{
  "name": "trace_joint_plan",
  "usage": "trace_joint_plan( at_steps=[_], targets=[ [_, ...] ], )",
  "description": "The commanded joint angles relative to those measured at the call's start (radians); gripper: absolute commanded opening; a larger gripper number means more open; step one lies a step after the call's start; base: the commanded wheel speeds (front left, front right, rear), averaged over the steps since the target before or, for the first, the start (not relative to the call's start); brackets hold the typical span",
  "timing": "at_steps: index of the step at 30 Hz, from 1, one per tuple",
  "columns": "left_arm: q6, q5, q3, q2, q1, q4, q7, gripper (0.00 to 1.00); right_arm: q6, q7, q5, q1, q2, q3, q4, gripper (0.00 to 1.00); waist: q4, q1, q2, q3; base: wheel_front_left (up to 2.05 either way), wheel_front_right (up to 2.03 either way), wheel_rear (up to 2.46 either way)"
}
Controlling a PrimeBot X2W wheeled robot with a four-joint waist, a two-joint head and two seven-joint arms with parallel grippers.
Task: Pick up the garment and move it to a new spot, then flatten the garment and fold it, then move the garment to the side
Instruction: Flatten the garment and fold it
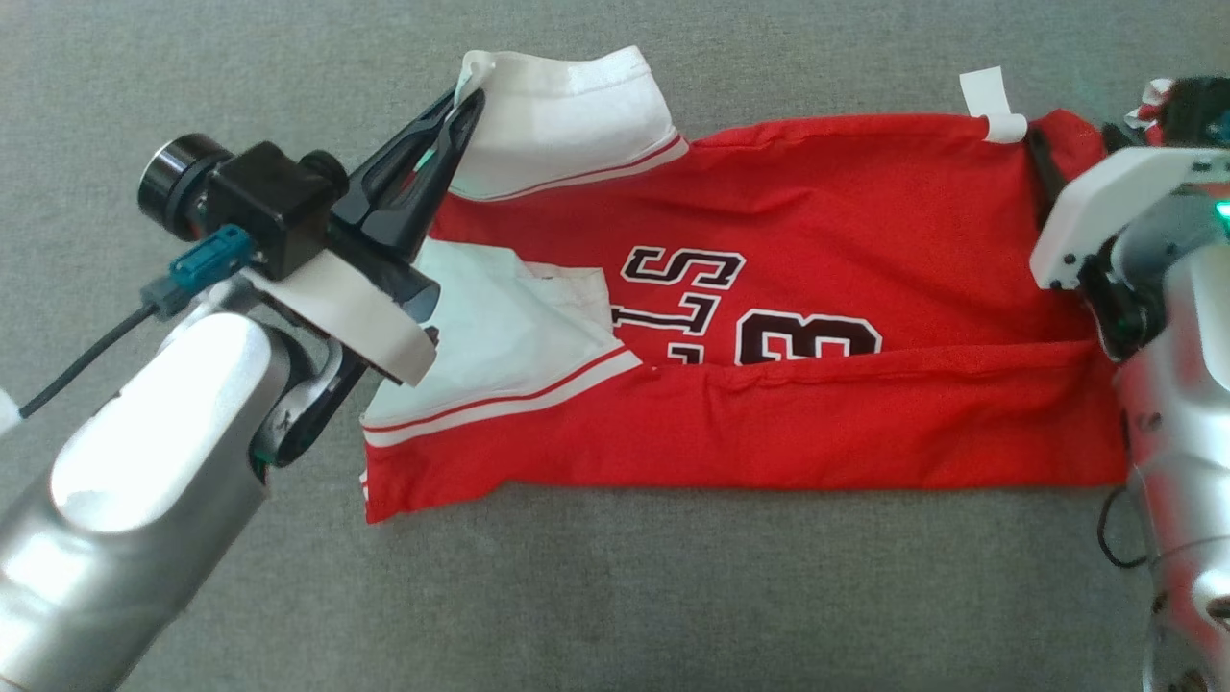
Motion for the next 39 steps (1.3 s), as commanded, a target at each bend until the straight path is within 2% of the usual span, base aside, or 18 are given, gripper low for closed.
trace_joint_plan(
  at_steps=[1,4,5,6,11,18,24,29,32,39],
  targets=[
    [0.005,0.006,0.038,0.041,-0.032,-0.029,0.008,0.0,-0.001,-0.02,-0.014,-0.036,0.003,0.036,0.004,1.0,0.0,0.0,0.0,0.0,0.0,0.0,0.0],
    [0.005,0.004,0.036,0.042,-0.032,-0.028,0.013,0.0,-0.001,-0.014,-0.014,-0.049,0.005,0.058,0.04,1.0,-0.001,0.0,0.0,-0.001,0.0,0.0,0.0],
    [0.005,0.003,0.035,0.042,-0.033,-0.027,0.016,0.0,-0.001,-0.009,-0.011,-0.056,0.005,0.072,0.057,0.31,-0.001,0.0,0.0,-0.002,0.0,0.0,0.0],
    [0.006,0.001,0.036,0.043,-0.033,-0.024,0.019,0.0,-0.001,-0.011,-0.011,-0.062,0.001,0.087,0.07,0.0,-0.002,0.0,0.0,-0.004,0.0,0.0,0.0],
    [0.021,-0.018,0.051,0.057,-0.039,0.016,0.043,0.0,-0.001,-0.078,0.031,-0.11,-0.004,0.142,0.083,0.0,-0.02,0.0,0.0,-0.011,0.0,0.0,0.0],
    [0.037,-0.035,0.115,0.052,-0.123,0.141,0.007,0.0,-0.001,-0.192,0.181,-0.181,-0.015,0.278,0.011,0.0,-0.061,0.0,0.0,0.006,0.0,0.0,0.0],
    [0.001,0.022,0.12,0.033,-0.28,0.294,-0.052,0.0,-0.001,-0.267,0.354,-0.25,-0.012,0.312,-0.036,0.0,-0.093,0.0,0.0,0.046,0.0,0.0,0.0],
    [-0.029,0.074,0.121,0.005,-0.422,0.434,-0.138,0.0,-0.001,-0.342,0.441,-0.327,0.003,0.298,-0.017,0.0,-0.11,0.0,0.0,0.079,0.0,0.0,0.0],
    [-0.032,0.095,0.124,-0.022,-0.488,0.513,-0.199,0.0,-0.001,-0.384,0.481,-0.367,0.013,0.292,0.004,0.0,-0.111,0.0,0.0,0.088,0.0,0.0,0.0],
    [-0.078,0.1,0.088,-0.085,-0.508,0.633,-0.247,0.0,-0.001,-0.407,0.565,-0.374,-0.003,0.335,0.046,0.0,-0.09,0.0,0.0,0.073,0.0,0.0,0.0]
  ],
)
